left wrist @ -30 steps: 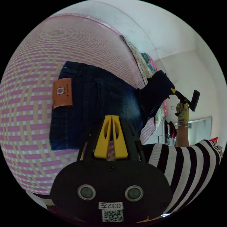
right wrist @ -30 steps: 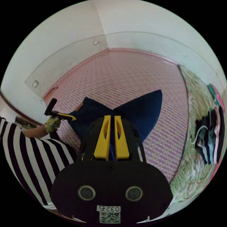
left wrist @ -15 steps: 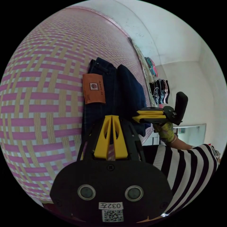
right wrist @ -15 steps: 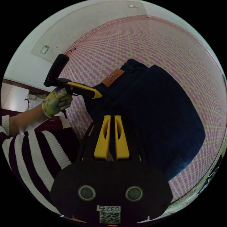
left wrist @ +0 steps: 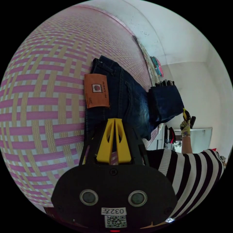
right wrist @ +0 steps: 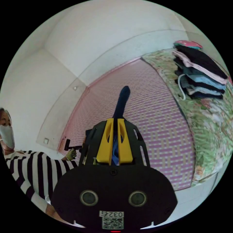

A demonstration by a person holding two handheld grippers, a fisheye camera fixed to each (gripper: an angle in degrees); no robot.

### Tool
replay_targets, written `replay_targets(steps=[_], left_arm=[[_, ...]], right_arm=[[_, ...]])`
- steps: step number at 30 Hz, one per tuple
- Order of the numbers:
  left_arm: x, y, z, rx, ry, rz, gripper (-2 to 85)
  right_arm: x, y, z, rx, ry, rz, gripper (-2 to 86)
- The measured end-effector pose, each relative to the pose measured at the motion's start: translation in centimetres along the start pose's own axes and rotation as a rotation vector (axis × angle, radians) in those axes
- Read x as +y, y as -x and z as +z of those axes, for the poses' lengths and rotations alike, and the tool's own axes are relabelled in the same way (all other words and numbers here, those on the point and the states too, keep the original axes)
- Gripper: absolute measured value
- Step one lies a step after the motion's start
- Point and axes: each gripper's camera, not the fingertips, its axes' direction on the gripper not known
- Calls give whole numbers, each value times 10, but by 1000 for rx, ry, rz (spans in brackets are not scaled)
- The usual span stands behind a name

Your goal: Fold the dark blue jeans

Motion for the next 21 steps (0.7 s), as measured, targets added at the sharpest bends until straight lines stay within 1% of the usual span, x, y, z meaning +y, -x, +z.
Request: replay_targets(steps=[1,3,5,7,9,10,11,13,14,15,17,19,21], left_arm=[[-3,-3,0,-19,-9,-4,-9],[-7,-8,0,-40,-27,-6,-9],[-14,-17,3,-51,-39,-2,-9],[-21,-25,7,-57,-35,7,-9],[-30,-36,14,-65,-16,28,-9],[-38,-44,20,-63,2,43,-9],[-48,-52,29,-43,22,62,-9],[-65,-66,49,6,63,91,-9],[-78,-77,64,44,94,119,-9],[-85,-83,71,66,108,131,-9],[-112,-105,102,165,144,143,-9],[-130,-119,125,225,175,130,-10],[-147,-133,148,244,210,127,-10]], right_arm=[[9,-26,-12,19,-14,44,22],[28,-69,-17,156,8,132,36],[61,-133,1,292,145,310,56],[85,-158,6,367,146,387,51],[99,-158,8,398,82,382,50],[102,-150,16,357,58,335,52],[102,-138,32,267,71,261,59],[99,-114,63,176,131,133,75],[98,-93,85,164,166,43,85],[98,-83,96,156,179,-2,90],[98,-47,134,167,212,-155,102],[103,-27,159,199,223,-239,111],[112,-14,183,227,260,-318,122]])
